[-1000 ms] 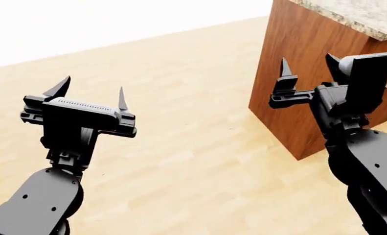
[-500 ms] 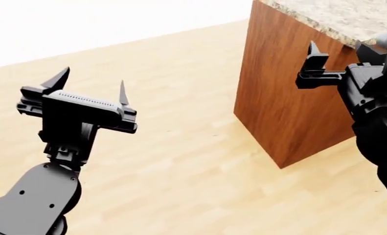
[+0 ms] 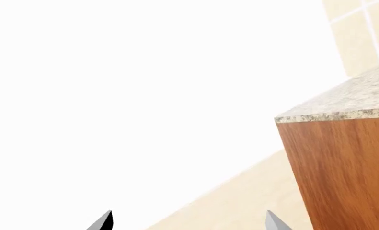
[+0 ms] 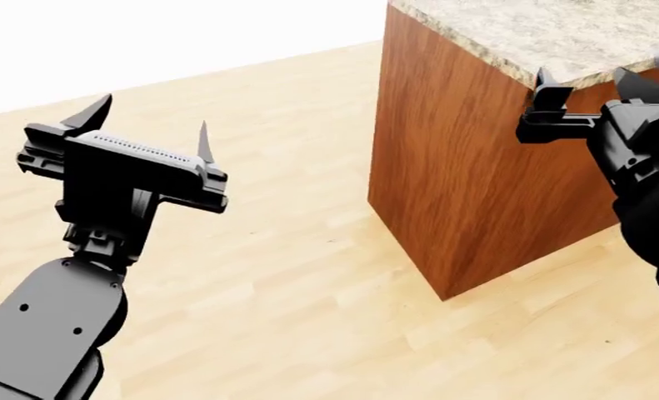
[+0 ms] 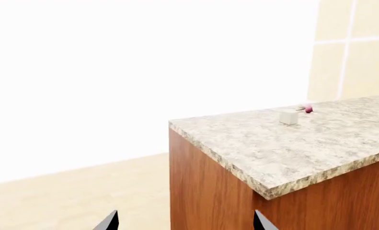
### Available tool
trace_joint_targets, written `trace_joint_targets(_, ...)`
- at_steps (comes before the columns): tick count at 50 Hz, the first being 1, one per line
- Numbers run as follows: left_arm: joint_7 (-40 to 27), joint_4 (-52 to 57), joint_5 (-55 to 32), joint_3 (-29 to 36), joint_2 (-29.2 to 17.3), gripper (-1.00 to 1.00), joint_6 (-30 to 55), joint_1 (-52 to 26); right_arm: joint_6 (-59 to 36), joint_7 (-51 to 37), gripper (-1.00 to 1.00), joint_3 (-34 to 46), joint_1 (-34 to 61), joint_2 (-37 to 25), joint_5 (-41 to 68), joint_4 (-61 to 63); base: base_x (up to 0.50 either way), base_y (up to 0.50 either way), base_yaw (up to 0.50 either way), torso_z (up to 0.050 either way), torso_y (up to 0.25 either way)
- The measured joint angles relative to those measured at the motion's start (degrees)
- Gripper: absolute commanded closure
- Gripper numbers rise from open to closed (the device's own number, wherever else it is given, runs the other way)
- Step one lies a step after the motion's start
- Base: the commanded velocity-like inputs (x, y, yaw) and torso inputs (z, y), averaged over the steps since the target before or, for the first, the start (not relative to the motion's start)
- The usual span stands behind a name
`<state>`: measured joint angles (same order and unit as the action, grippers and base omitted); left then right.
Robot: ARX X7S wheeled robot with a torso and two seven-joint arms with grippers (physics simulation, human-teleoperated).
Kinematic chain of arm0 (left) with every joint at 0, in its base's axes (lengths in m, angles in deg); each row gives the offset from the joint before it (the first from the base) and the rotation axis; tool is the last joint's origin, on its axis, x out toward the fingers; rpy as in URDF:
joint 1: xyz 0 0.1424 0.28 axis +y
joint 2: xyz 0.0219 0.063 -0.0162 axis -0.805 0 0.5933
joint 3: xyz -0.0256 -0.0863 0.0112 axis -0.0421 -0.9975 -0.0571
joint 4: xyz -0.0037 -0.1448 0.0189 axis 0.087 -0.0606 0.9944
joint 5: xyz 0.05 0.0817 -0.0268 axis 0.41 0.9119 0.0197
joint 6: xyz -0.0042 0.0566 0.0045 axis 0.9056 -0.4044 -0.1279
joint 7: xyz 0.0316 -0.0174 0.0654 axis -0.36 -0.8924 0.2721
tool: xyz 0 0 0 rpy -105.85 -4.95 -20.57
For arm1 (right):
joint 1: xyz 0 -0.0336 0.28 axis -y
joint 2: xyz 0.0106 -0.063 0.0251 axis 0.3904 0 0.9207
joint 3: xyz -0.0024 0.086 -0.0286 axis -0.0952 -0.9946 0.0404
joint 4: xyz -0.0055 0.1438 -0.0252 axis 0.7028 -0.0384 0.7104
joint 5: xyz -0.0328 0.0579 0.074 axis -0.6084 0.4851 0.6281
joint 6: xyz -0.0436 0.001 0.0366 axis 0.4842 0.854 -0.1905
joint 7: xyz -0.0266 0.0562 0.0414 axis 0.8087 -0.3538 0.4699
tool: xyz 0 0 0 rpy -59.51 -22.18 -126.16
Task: Pick the tofu from the counter and place it in the cabinet.
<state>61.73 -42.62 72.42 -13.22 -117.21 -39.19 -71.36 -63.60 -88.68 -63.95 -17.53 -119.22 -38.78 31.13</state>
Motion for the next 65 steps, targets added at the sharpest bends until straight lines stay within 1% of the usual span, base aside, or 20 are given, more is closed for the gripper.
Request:
trace_joint_targets(9,1.1,-0.1,-0.2,0.1,-1.0,-1.00,1.3,-2.3,-0.6,0.8,-1.00,0.6,1.3,-0.3,0.1,-0.8,-0.50,0.02,0.00,0.000,0.000)
trace_joint_targets(24,1.8,-0.3,0.2,0.4,-2.0,-1.00,2.0,-4.1,-0.3,1.7,-1.00,1.7,3.6,-0.4,-0.7,-2.5,-0.50,-0.02,0.00,0.000,0.001)
trace_joint_targets(56,2.4,-0.1,-0.1,0.6,-3.0,-1.00,3.8,-6.0,0.4,2.0,-1.00,2.2,5.3,-0.6,-1.5,-4.1,-0.50,-0.04,0.00,0.000,0.001)
trace_joint_targets(65,3.5,-1.2,-0.4,1.2,-2.8,-1.00,4.1,-7.7,0.7,2.1,-1.00,2.5,5.2,-0.7,-1.8,-4.4,-0.50,-0.04,0.00,0.000,0.000)
